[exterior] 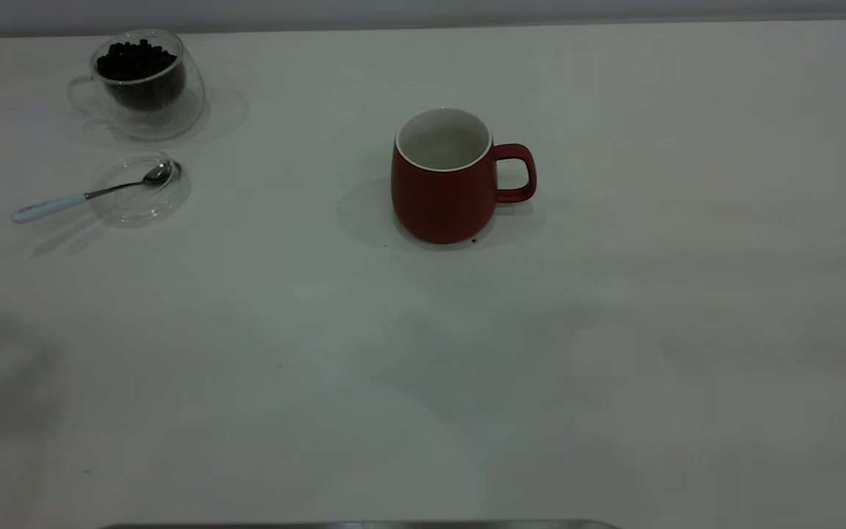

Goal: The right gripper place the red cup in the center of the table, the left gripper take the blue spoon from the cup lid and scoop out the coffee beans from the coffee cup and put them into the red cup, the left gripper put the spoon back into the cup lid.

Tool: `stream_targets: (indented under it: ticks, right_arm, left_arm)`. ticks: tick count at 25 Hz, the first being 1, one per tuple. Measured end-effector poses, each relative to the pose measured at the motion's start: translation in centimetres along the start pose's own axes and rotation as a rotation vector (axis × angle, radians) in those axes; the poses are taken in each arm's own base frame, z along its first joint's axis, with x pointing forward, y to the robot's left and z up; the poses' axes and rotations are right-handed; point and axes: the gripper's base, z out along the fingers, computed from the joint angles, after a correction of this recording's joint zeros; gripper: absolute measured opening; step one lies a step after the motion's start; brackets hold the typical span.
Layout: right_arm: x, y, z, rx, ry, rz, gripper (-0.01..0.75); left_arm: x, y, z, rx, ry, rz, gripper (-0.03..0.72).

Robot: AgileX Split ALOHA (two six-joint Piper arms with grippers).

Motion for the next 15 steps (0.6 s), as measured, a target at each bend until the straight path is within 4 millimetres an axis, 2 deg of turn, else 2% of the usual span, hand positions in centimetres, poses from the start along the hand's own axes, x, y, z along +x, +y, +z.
stream_targets:
  ticks: [2, 6, 10, 13, 15]
  right_arm:
    - [0.0, 0.0, 0.0, 0.000, 0.000, 0.000, 0.590]
    - [0.0, 0.0, 0.0, 0.000, 0.000, 0.000, 0.590]
    - [0.0, 0.0, 0.0, 0.000, 0.000, 0.000, 0.590]
    - [0.0, 0.0, 0.0, 0.000, 0.000, 0.000, 0.590]
    - [0.0, 0.0, 0.0, 0.000, 0.000, 0.000, 0.590]
  left_arm:
    - [1.3, -1.8, -1.4, -0.017, -0.024, 0.059, 0.584]
    - [5.2, -3.7, -3.9, -0.065, -0.083, 0.113, 0.584]
    - [10.6, -4.3, -6.0, -0.106, -0.171, 0.150, 0.584]
    - [14.8, -4.2, -6.6, -0.132, -0.241, 0.146, 0.584]
    - [17.2, -3.9, -6.1, -0.155, -0.262, 0.139, 0.584]
